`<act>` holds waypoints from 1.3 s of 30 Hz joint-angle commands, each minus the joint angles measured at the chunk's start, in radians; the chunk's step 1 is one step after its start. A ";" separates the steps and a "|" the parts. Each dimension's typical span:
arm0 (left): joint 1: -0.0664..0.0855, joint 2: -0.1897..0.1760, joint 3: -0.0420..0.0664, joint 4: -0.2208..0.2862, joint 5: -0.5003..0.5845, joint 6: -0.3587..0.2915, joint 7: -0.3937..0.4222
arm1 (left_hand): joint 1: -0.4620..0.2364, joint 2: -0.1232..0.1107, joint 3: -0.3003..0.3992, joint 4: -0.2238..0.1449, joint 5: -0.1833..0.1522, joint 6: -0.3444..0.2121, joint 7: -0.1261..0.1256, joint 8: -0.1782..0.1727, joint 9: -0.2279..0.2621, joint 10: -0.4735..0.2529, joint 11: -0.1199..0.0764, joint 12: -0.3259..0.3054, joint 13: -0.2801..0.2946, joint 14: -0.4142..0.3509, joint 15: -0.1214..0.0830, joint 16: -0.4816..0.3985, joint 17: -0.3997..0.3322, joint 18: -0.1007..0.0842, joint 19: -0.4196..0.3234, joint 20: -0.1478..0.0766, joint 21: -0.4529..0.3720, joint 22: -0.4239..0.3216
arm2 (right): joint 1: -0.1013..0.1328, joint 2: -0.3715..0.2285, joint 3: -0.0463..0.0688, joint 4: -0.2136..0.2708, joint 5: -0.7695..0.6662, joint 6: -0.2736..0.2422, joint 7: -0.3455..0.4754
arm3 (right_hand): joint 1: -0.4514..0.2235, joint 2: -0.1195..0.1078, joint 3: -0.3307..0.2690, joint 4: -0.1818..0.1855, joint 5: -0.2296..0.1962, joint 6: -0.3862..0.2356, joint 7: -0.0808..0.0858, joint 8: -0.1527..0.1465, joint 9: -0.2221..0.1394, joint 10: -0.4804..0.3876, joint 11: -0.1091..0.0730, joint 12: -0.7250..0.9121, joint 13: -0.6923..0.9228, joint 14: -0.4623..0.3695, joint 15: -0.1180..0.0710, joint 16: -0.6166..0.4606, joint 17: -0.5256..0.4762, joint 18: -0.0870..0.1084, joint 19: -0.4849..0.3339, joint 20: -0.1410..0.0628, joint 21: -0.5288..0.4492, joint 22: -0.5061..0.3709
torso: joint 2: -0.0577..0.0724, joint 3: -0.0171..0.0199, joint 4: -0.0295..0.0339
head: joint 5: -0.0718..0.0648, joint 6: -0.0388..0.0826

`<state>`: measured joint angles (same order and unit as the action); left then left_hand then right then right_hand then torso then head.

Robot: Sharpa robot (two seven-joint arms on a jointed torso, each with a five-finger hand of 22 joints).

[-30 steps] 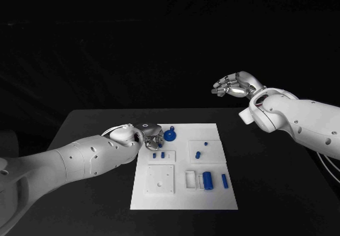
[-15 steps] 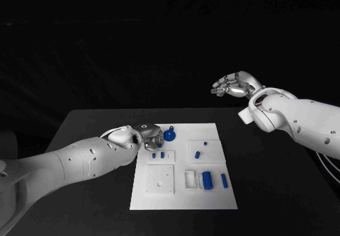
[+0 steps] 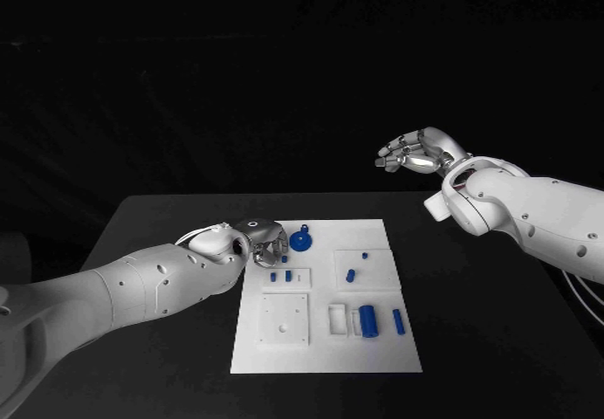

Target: Assemble the parts on the task board

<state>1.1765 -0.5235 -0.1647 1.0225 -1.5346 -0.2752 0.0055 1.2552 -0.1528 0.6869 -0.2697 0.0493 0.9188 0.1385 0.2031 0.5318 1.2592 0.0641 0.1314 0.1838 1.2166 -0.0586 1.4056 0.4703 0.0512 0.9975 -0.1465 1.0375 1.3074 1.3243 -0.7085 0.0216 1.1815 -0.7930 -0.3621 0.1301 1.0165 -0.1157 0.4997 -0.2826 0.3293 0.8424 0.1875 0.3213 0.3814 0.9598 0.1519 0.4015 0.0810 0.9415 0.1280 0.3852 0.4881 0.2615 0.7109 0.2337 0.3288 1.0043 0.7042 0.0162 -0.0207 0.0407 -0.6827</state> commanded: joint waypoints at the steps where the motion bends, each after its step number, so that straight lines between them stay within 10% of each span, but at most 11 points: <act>1: -0.002 -0.004 0.001 0.001 0.004 -0.025 0.002 | 0.002 -0.011 0.001 -0.006 0.001 -0.008 -0.002 -0.004 -0.002 -0.006 -0.003 -0.005 -0.001 -0.001 0.006 -0.002 -0.001 0.087 -0.003 -0.004 0.000 0.004 | -0.003 -0.004 0.000 0.004 -0.041 0.026 -0.001 | 0.009 -0.001 -0.003 -0.003 0.002 0.004 0.000 0.005 -0.001 0.002 0.002 -0.007 -0.002 0.000 0.005 -0.005 -0.001 0.000 -0.008 0.002 -0.004 0.001 | 0.000 -0.0004 -0.0002 | -0.001 0.002; 8: -0.002 -0.040 0.009 0.022 0.109 -0.079 0.035 | 0.012 -0.006 0.010 -0.003 0.002 0.003 0.009 0.005 0.001 0.001 -0.004 -0.003 0.002 0.001 0.005 -0.002 -0.001 0.089 0.000 -0.004 0.000 0.003 | -0.014 -0.023 0.000 0.023 -0.204 0.097 -0.037 | 0.072 -0.011 0.006 -0.009 -0.001 0.011 -0.003 0.008 -0.003 0.012 0.001 -0.008 -0.009 0.030 -0.005 0.007 0.009 0.000 0.020 -0.007 0.010 0.009 | -0.001 -0.0006 -0.0001 | -0.013 0.011; 11: -0.001 -0.066 0.034 0.044 0.231 -0.100 0.058 | 0.011 -0.008 0.012 -0.001 0.003 0.011 0.012 0.012 0.002 0.001 -0.004 -0.004 0.003 0.001 0.005 -0.003 -0.002 0.088 0.000 -0.003 0.000 0.003 | -0.020 -0.033 0.000 0.032 -0.300 0.134 -0.051 | 0.104 -0.012 0.011 -0.010 -0.010 0.019 -0.006 0.012 -0.003 0.028 -0.004 -0.005 -0.010 0.082 -0.029 0.036 0.028 0.000 0.073 -0.023 0.036 0.017 | -0.001 0.0001 -0.0004 | -0.026 0.016; 21: 0.036 -0.139 0.055 0.109 0.781 -0.101 0.192 | -0.059 -0.038 -0.013 0.029 0.002 0.007 0.015 0.021 0.001 -0.001 0.001 -0.010 0.006 -0.062 0.011 -0.101 -0.048 0.069 -0.059 0.010 -0.055 -0.018 | -0.052 -0.050 -0.021 0.071 -0.570 0.193 -0.092 | 0.147 -0.032 0.035 -0.009 -0.101 0.052 -0.021 0.028 0.003 0.141 -0.056 -0.054 -0.004 0.352 -0.142 0.214 0.180 0.000 0.387 -0.153 0.208 0.066 | -0.004 0.0025 0.0034 | -0.048 0.027; 29: 0.066 -0.206 0.055 0.212 1.098 -0.017 0.261 | -0.111 -0.013 -0.058 0.028 0.007 0.010 0.010 0.038 0.003 0.007 0.008 -0.010 0.014 -0.135 0.022 -0.258 -0.117 0.035 -0.143 0.028 -0.154 -0.063 | -0.088 -0.035 -0.044 0.085 -0.756 0.168 -0.120 | 0.152 -0.046 0.051 -0.009 -0.131 0.069 -0.029 0.025 0.000 0.179 -0.074 -0.119 -0.003 0.422 -0.164 0.462 0.362 0.000 0.527 -0.242 0.381 0.189 | -0.006 0.0027 0.0035 | -0.055 0.032; 39: 0.083 -0.257 0.054 0.308 1.257 0.019 0.288 | -0.124 0.011 -0.058 0.005 0.014 0.000 0.013 0.057 0.003 0.012 0.022 -0.024 0.017 -0.176 0.076 -0.564 -0.216 -0.011 -0.230 0.064 -0.293 -0.124 | -0.119 -0.003 -0.078 0.098 -0.911 0.163 -0.191 | 0.141 -0.066 0.103 -0.004 -0.170 0.074 -0.029 0.020 -0.003 0.201 -0.069 -0.171 0.000 0.417 -0.159 0.628 0.438 0.000 0.579 -0.255 0.485 0.276 | -0.003 0.0012 0.0052 | -0.055 0.036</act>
<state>1.2582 -0.7799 -0.1110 1.3191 -0.3847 -0.2944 0.2483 1.1366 -0.1474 0.6289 -0.2586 0.0577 0.9259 0.1524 0.2555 0.5346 1.2737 0.0828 0.1109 0.2006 1.0412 0.0132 0.8533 0.2559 0.0499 0.7733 -0.0843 0.7479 1.1847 1.2084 -0.7171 -0.0550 1.2800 -1.5975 -0.2051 -0.0108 1.1585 -0.1740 0.5964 -0.2855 0.1660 0.9134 0.1561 0.3454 0.3801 1.1564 0.0838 0.2351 0.0808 1.3631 -0.0355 1.0083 0.9250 0.2372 1.2759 -0.0130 0.8108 1.2777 0.7005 0.0184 -0.0159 -0.0159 -0.6464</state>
